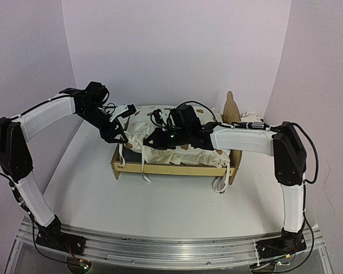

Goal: Set up the pet bed

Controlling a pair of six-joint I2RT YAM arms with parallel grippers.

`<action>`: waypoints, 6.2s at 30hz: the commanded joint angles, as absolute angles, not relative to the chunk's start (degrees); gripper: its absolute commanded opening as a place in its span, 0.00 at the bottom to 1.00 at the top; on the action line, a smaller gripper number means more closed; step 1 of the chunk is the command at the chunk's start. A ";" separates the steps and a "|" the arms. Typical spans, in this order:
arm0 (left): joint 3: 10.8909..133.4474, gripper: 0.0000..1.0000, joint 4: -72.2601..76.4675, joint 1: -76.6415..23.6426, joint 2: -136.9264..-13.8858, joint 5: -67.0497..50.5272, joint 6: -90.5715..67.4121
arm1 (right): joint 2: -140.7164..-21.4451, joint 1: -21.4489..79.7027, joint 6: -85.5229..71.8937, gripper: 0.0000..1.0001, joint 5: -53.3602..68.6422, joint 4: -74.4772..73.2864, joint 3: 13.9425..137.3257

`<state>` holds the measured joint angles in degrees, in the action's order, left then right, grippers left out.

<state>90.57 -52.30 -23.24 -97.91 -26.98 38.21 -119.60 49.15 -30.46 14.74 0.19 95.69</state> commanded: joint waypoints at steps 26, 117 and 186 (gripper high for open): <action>59.12 0.60 -39.65 -28.32 -80.21 -20.87 47.03 | -120.15 48.12 -30.00 0.00 14.89 1.32 98.06; 64.20 0.00 -19.58 -32.08 -100.31 -24.69 45.04 | -114.17 47.65 -26.71 0.00 12.17 0.82 91.10; 66.57 0.11 -36.13 -32.13 -98.79 -12.07 54.05 | -112.81 58.54 -12.03 0.36 4.33 22.15 65.19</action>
<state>65.86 -33.82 -31.97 -96.42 -13.55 54.50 -110.03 58.43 -16.40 8.51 10.36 66.65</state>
